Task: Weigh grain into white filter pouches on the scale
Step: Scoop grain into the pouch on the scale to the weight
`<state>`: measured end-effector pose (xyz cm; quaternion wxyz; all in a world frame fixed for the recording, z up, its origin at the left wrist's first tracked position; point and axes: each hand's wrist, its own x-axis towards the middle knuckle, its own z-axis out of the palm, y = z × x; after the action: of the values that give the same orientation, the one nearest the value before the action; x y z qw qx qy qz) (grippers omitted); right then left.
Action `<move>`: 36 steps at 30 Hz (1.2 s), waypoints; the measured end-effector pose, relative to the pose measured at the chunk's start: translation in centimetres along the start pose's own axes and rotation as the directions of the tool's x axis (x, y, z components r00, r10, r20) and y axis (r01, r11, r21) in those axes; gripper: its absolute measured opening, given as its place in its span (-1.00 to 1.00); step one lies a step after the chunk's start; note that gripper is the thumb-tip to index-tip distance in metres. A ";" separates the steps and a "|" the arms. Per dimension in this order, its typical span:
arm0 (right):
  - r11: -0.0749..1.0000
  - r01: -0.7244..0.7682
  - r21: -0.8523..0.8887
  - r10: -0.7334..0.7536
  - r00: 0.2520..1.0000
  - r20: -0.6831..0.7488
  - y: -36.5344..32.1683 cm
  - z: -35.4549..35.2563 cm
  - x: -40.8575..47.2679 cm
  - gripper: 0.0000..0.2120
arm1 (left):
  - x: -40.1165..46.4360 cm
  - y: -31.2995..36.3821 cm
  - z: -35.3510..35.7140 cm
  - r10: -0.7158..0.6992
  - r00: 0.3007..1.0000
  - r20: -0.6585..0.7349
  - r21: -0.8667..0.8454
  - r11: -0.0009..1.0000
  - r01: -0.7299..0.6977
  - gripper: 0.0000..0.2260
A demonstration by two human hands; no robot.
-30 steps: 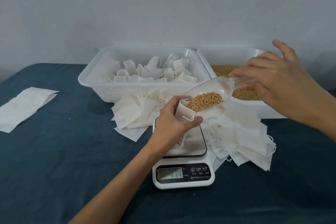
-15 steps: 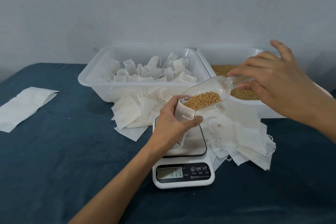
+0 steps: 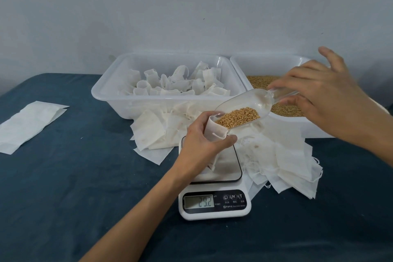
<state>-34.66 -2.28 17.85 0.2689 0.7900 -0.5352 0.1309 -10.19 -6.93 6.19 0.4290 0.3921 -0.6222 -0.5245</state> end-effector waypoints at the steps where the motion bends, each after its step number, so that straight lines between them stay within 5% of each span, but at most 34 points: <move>1: 1.000 -0.003 -0.001 0.003 1.000 -0.002 0.1 0.1 0.0 -0.73 | 0.0 0.0 0.0 -0.002 1.000 0.002 0.001 1.000 0.002 -0.53; 15: 0.970 -0.104 0.221 0.089 0.993 0.077 1.3 2.1 -0.7 -0.73 | -0.1 0.1 0.0 0.008 1.000 -0.001 -0.021 1.000 -0.008 -0.56; 23: 0.784 -0.302 0.542 0.251 0.953 0.168 2.0 2.7 -1.0 -0.76 | -0.2 0.2 -0.1 -0.014 1.000 0.010 -0.047 0.999 0.014 -0.57; 29: 0.611 -0.580 0.539 0.541 0.803 0.250 6.9 4.9 -0.8 -0.77 | 0.1 -0.2 -0.1 -0.012 1.000 -0.006 -0.037 0.999 0.011 -0.64; 35: 0.552 -0.824 0.127 0.716 0.547 0.435 10.9 9.0 -0.3 -0.85 | 0.4 -0.8 0.0 0.012 1.000 0.011 -0.021 1.000 -0.012 -0.94; 36: 0.555 -0.828 0.077 0.720 0.524 0.454 11.0 9.5 -0.3 -0.75 | 0.4 -0.9 0.0 0.024 1.000 0.011 -0.020 1.000 -0.024 -0.85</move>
<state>-45.65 -10.56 13.06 -0.0414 0.5030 -0.8481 0.1612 -10.34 -7.45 5.32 0.4358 0.3775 -0.6238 -0.5278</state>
